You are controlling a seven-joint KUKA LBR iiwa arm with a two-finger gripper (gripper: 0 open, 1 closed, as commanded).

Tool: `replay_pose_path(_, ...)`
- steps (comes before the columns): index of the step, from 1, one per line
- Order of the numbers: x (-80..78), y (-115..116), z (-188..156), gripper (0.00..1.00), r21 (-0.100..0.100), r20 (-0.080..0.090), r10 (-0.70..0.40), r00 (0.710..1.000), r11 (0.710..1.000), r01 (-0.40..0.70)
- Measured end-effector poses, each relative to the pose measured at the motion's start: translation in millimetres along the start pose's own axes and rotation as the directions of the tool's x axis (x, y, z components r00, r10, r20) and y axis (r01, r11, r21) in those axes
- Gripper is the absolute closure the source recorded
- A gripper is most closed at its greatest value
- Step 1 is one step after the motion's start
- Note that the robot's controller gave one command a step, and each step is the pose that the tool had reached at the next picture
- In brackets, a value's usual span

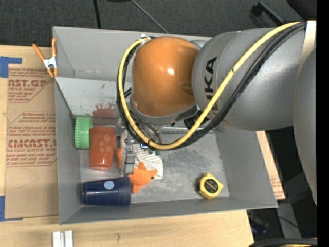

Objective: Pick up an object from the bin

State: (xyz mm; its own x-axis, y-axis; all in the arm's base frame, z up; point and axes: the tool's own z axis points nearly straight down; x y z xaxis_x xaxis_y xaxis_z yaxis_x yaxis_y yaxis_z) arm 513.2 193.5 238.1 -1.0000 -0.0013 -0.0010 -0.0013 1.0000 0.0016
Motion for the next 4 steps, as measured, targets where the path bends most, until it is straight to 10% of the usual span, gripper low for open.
replay_pose_path(2, 10.4, -74.3, 87.1, 0.00, 0.001, -0.003, -0.308, 0.951, 0.951, 0.308)
replay_pose_path(4, 11.5, -74.9, 162.9, 0.00, 0.001, 0.002, -0.276, 0.961, 0.961, 0.276)
